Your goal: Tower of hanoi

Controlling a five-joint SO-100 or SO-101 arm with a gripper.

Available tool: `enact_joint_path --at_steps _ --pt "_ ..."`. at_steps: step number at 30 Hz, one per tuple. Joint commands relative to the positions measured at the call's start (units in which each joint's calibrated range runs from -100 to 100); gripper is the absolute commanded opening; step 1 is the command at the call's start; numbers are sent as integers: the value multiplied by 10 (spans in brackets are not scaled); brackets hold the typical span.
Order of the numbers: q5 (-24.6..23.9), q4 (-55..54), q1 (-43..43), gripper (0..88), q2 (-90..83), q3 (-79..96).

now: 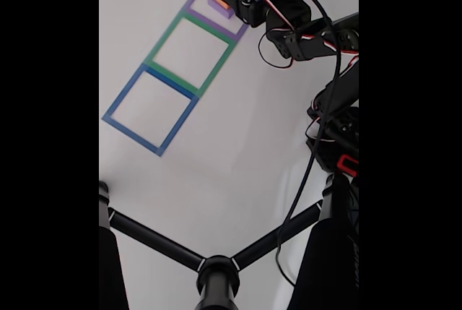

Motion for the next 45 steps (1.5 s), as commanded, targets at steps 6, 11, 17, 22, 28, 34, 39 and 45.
enact_joint_path --at_steps 6,11,17,22,28,34,39,45 --pt "0 -14 -4 155 -1 1" --pt "0 -15 -4 123 -2 12" --pt "0 -18 -8 103 -2 14" --pt "0 -18 -10 79 -1 14" --pt "0 -19 -13 57 0 14" --pt "0 -6 -16 44 -15 8" --pt "0 26 -22 49 -49 8" --pt "0 153 -35 47 -148 -11"
